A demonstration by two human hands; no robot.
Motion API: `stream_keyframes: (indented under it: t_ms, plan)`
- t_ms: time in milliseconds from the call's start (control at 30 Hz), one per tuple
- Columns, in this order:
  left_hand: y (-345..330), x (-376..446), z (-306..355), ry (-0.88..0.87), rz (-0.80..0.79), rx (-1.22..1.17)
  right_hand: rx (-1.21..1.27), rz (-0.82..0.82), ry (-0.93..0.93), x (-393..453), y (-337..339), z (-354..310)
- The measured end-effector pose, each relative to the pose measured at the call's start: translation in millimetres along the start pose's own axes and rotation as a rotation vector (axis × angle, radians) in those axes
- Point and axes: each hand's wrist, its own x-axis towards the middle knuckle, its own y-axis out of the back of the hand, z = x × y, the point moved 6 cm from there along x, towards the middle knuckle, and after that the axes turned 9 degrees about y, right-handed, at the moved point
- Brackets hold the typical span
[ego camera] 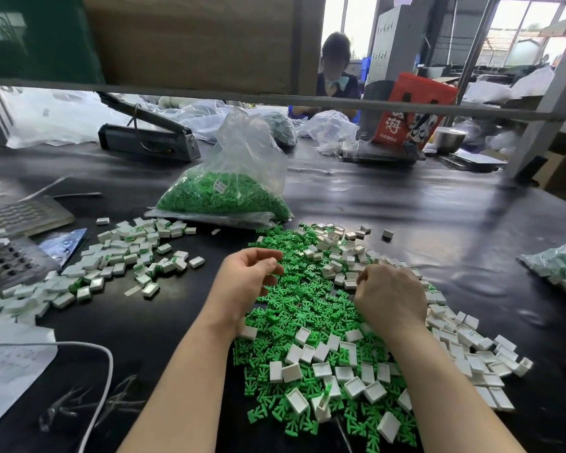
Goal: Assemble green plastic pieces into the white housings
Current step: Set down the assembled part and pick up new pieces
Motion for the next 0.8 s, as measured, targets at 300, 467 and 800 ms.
stream_keyframes:
  t_ms: [300,467,800]
  plan:
    - [-9.9,-2.4,-2.4,-0.017,-0.035,0.112,-0.014,-0.035,0.061,1.8,-0.5,0.5]
    - [-11.5,-0.8,-4.7,-0.017,-0.045,0.144,0.009,-0.082,0.064,2.6,-5.2,0.9]
    - [-16.2,-2.2,-5.7,-0.019,-0.041,0.176,0.033,0.036,-0.035,-0.6,-1.3,8.1]
